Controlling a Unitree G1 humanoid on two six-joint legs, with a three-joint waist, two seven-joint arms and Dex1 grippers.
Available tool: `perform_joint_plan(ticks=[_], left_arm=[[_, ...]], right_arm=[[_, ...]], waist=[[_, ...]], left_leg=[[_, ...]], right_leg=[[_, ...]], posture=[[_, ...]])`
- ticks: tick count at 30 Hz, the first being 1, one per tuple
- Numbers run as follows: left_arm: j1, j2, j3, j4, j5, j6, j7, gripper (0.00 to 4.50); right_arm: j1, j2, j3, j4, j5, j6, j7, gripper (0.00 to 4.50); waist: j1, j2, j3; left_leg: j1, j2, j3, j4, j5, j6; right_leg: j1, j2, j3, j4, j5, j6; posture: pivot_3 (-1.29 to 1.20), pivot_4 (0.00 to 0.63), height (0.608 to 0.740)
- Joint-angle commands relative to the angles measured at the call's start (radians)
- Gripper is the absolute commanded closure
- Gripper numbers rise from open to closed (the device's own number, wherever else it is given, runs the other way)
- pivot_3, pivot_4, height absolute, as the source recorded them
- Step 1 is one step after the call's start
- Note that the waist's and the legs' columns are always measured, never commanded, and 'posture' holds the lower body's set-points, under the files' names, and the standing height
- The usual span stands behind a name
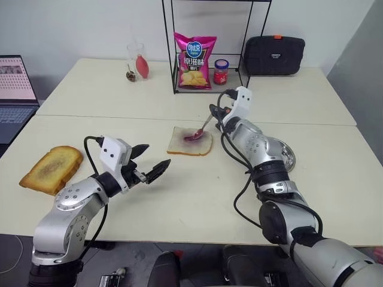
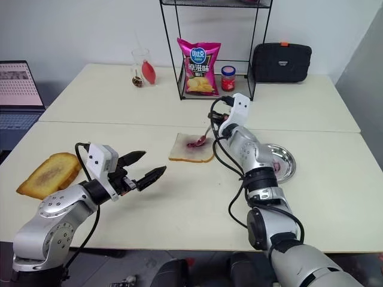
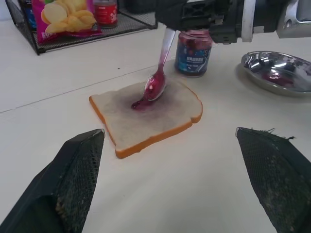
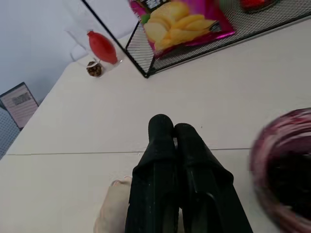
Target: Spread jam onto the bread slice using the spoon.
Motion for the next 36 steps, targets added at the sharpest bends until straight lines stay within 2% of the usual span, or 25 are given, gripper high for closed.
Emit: perform_joint_plan(ticks=[1,8,15,19,27,36], left_arm=[[-0.023,0.011,-0.010,0.001,-0.004,-0.024,-0.017,0.00],[-0.025,0.013,-0.011,0.006,-0.003,-0.025,-0.028,0.00],[-0.017,0.017,-0.005,-0.002,-0.008,-0.021,-0.031,0.00],[-0.008,0.021,0.003,-0.016,-0.012,-0.015,-0.025,0.00],[0.015,0.027,0.018,-0.044,-0.019,-0.005,-0.010,0.00],[0.019,0.026,0.015,-0.048,-0.020,-0.005,0.000,0.00]], right_arm=[[0.024,-0.018,0.015,-0.122,0.001,0.055,0.004,4.43],[0.040,-0.017,0.011,-0.193,0.011,0.109,-0.002,4.43],[-0.018,0.037,-0.051,-0.214,0.096,0.154,-0.025,4.43],[-0.072,0.096,-0.061,-0.089,0.083,0.080,-0.038,4.43],[-0.122,0.118,-0.069,0.119,0.050,-0.039,-0.020,4.43],[-0.115,0.076,-0.052,0.158,0.007,-0.075,-0.004,4.43]], waist=[[0.000,0.000,0.000],[-0.002,0.000,0.000],[-0.002,0.000,0.000],[-0.004,0.000,0.000],[-0.001,0.000,0.000],[-0.002,0.000,0.000]], left_leg=[[0.000,0.000,0.000,0.000,0.000,0.000],[0.000,0.000,0.000,0.000,0.000,0.000],[0.000,0.000,0.000,0.000,0.000,0.000],[0.000,0.000,0.000,0.000,0.000,0.000],[0.000,0.000,0.000,0.000,0.000,0.000],[0.000,0.000,-0.001,0.000,0.000,0.000]], right_leg=[[0.000,0.000,0.000,0.000,0.000,0.000],[0.000,0.000,0.000,0.001,-0.001,0.000],[0.000,0.000,0.000,0.001,-0.001,0.000],[0.000,0.000,0.000,0.001,-0.001,0.000],[0.000,0.000,0.000,0.000,-0.001,-0.001],[0.000,0.000,-0.001,0.000,-0.001,-0.001]], posture=[[0.00,0.150,0.740],[0.00,0.150,0.740],[0.00,0.150,0.740],[0.00,0.150,0.740],[0.00,0.150,0.740],[0.00,0.150,0.740]])
